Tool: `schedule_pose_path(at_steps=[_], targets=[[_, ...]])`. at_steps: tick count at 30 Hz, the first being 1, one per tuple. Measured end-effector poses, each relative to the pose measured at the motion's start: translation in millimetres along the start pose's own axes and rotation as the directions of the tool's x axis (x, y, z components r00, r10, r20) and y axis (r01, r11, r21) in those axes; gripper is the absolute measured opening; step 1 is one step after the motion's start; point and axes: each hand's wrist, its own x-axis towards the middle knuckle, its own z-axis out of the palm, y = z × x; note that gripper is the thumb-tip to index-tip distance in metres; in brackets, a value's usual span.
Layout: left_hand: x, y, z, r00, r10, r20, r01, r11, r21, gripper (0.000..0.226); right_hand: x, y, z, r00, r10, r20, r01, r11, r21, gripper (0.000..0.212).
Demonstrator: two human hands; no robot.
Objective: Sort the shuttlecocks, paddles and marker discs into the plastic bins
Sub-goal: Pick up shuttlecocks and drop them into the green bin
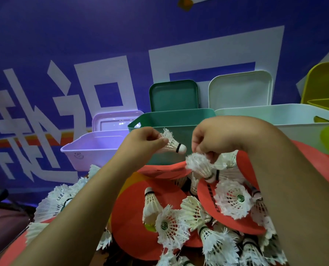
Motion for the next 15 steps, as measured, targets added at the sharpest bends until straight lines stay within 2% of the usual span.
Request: schedule_pose_path(at_steps=[4, 6, 9, 11, 15], targets=[[15.5, 1.3, -2.8, 0.990, 0.064, -0.124, -0.070, 0.997, -0.045, 0.024, 1.5, -3.5, -7.1, 0.971, -0.037, -0.238, 0.073, 0.987, 0.145, 0.023], [24.6, 4.6, -4.2, 0.975, 0.095, -0.199, -0.095, 0.995, 0.008, 0.022, 5.7, -4.6, -9.0, 0.918, -0.034, -0.395, 0.115, 0.976, 0.183, 0.021], [39.2, 8.3, -4.6, 0.950, 0.141, -0.278, -0.130, 0.990, 0.056, 0.019, 17.7, -1.3, -6.7, 0.799, 0.035, -0.600, 0.160, 0.950, 0.270, 0.023], [49.9, 6.8, -2.7, 0.936, 0.160, -0.313, -0.146, 0.987, 0.066, 0.016, 26.6, 3.5, -3.4, 0.733, 0.093, -0.674, 0.192, 0.922, 0.336, 0.022], [69.4, 0.8, 3.3, 0.917, 0.166, -0.362, -0.147, 0.986, 0.077, 0.011, 37.2, 9.6, 3.2, 0.661, 0.168, -0.731, 0.211, 0.894, 0.396, 0.017]])
